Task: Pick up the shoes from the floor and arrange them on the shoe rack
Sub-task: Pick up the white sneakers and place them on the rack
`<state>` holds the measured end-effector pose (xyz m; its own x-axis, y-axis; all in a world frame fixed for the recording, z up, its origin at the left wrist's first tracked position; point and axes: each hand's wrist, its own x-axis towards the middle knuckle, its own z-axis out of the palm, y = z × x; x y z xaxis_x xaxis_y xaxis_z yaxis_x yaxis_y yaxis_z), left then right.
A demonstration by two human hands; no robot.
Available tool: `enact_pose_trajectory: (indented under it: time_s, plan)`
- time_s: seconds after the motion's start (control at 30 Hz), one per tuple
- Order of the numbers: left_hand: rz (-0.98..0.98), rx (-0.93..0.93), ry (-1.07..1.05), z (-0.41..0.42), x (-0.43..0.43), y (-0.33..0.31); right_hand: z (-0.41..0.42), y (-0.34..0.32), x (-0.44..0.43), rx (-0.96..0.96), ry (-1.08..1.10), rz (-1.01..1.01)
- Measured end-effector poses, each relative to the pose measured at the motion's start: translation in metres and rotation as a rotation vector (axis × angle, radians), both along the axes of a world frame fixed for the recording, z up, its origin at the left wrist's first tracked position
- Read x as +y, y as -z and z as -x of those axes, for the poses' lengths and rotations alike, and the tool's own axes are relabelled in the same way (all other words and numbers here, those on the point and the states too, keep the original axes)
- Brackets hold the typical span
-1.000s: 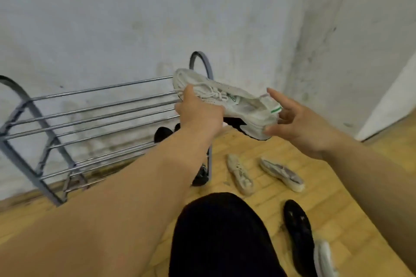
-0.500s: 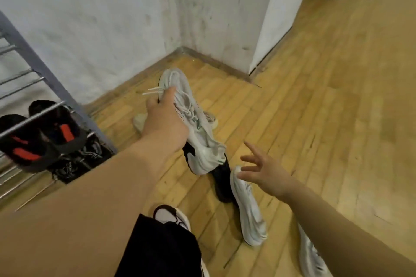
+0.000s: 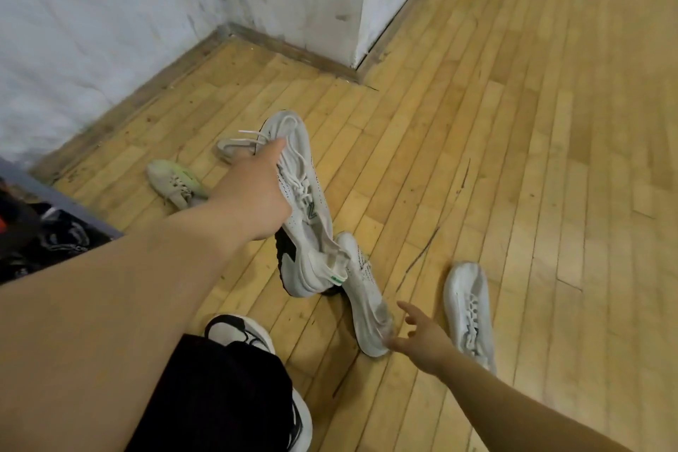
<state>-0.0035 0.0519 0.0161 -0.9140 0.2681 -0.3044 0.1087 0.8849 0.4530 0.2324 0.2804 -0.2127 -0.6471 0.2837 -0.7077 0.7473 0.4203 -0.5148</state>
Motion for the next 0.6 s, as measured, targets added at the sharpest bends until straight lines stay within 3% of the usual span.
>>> enact_pose_trajectory:
  time_s: [0.17,0.4,0.6]
  plan:
    - [0.007,-0.008,0.001,-0.001,0.005,0.001,0.011,0.013,-0.025,0.016,-0.021,0.092]
    - [-0.055,-0.018,-0.059,0.006,-0.011,0.002,0.030,0.030,-0.055,0.037,0.069,0.011]
    - [-0.166,-0.010,-0.145,0.011,-0.042,-0.009,0.056,-0.021,-0.054,0.199,0.446,0.292]
